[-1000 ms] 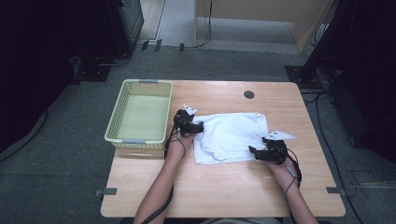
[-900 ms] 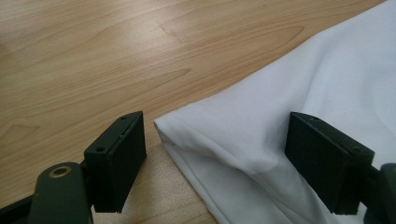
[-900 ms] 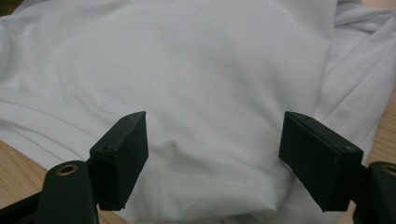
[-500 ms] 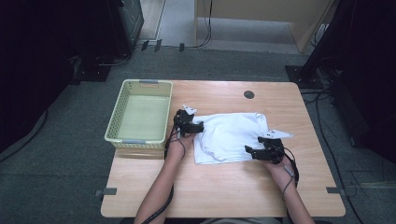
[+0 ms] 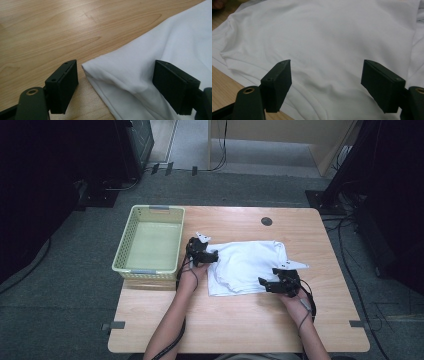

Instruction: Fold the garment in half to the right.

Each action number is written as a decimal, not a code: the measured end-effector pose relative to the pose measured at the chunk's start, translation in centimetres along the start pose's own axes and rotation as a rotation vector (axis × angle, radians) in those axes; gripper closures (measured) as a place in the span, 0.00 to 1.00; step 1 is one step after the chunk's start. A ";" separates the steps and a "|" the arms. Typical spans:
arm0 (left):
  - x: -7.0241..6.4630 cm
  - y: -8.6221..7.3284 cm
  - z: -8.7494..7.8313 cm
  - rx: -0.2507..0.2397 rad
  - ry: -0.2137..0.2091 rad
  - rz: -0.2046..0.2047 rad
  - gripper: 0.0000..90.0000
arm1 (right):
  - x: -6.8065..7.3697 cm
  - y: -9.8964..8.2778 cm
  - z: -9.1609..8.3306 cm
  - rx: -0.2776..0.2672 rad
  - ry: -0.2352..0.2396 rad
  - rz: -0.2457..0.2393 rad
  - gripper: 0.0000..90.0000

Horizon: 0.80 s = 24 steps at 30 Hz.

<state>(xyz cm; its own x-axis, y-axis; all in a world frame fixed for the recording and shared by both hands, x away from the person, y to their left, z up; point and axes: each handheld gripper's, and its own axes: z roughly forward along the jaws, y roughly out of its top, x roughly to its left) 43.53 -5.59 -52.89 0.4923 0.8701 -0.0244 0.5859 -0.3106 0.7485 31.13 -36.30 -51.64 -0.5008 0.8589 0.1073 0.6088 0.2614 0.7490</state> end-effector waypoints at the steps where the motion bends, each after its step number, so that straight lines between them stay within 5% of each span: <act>1: 0.0 0.0 0.0 -0.001 -0.001 0.000 0.23 | 0.1 0.0 0.1 0.001 -0.004 -0.005 0.28; 12: 0.0 0.0 0.0 0.001 -0.001 0.002 0.23 | 1.8 0.3 0.8 0.009 0.035 -0.013 0.28; 24: 0.0 0.0 0.0 0.000 -0.001 0.001 0.23 | 2.9 0.6 1.0 -0.001 0.016 -0.025 0.28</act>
<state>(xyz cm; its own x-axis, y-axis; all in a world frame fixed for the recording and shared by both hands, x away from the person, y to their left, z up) 43.51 -5.57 -52.89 0.4937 0.8693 -0.0249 0.5856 -0.3111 0.7486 30.64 -33.24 -51.57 -0.5257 0.8449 0.0987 0.5951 0.2824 0.7524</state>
